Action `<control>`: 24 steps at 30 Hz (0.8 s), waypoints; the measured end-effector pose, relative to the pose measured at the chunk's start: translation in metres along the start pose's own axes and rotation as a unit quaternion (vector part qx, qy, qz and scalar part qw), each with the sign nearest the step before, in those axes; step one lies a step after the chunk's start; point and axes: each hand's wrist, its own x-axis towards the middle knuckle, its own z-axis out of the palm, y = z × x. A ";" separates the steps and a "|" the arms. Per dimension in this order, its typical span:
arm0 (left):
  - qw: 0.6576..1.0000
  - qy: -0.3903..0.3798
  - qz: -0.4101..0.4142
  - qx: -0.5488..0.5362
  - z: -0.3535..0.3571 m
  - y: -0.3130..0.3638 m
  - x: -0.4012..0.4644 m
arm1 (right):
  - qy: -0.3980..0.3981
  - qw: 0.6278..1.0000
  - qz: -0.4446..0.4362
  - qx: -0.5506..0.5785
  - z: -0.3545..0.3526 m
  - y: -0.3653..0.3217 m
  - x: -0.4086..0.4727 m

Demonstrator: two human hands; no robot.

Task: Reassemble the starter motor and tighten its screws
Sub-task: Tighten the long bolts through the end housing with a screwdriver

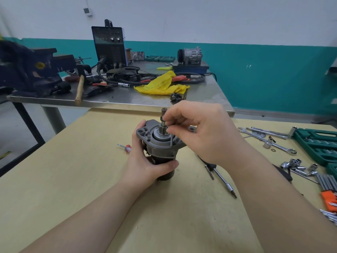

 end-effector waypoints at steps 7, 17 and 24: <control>1.000 0.003 -0.010 -0.004 0.000 0.004 -0.001 | 0.014 1.000 -0.007 -0.022 0.000 0.006 0.000; 1.000 -0.004 -0.004 -0.004 0.000 0.004 -0.001 | -0.019 0.998 0.063 0.025 0.006 0.007 -0.001; 1.000 0.001 -0.011 -0.008 -0.001 0.005 0.000 | -0.076 0.992 0.067 -0.073 0.001 0.006 0.001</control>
